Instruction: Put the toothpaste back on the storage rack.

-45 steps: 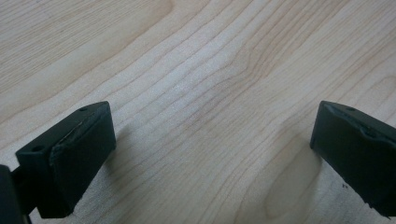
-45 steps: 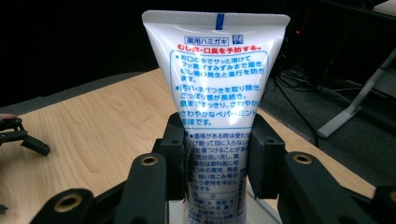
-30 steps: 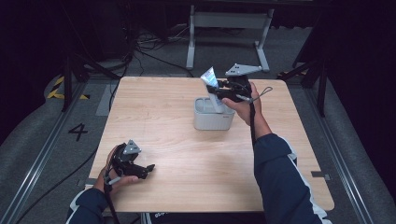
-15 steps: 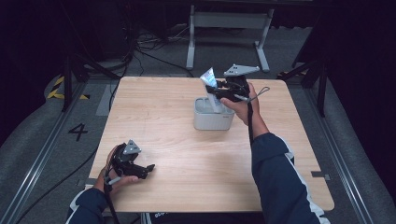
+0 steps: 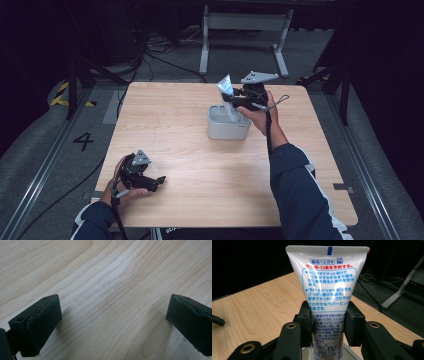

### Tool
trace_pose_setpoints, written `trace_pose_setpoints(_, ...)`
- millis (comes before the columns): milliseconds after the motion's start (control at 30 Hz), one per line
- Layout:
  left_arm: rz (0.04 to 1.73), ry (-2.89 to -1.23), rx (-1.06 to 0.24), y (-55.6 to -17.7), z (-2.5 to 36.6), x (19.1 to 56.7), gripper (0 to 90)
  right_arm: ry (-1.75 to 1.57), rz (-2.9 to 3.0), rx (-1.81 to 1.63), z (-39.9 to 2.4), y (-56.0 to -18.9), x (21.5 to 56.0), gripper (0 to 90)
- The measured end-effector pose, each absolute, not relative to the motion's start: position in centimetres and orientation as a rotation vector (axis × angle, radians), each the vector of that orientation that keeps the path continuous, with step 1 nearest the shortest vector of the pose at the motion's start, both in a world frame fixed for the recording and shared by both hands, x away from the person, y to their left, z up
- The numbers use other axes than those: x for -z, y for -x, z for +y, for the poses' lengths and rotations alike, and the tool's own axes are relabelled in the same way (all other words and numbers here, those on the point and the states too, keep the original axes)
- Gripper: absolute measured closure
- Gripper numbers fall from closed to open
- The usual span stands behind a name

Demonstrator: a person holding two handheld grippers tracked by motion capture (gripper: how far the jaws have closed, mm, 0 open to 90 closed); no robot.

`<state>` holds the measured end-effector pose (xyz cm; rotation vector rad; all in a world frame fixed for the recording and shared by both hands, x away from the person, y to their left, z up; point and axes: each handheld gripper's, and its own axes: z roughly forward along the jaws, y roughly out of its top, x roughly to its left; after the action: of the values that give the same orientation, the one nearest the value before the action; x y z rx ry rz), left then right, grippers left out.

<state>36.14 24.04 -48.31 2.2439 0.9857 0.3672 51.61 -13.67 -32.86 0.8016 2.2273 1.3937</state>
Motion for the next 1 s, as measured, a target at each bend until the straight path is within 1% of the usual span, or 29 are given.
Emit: trace_pose_setpoints(1000, 0.985, -2.244, -0.368, -36.1, 24.0, 48.3, 0.4, -0.770, 2.283, -1.337, -15.2, -50.8, 36.4, 64.1)
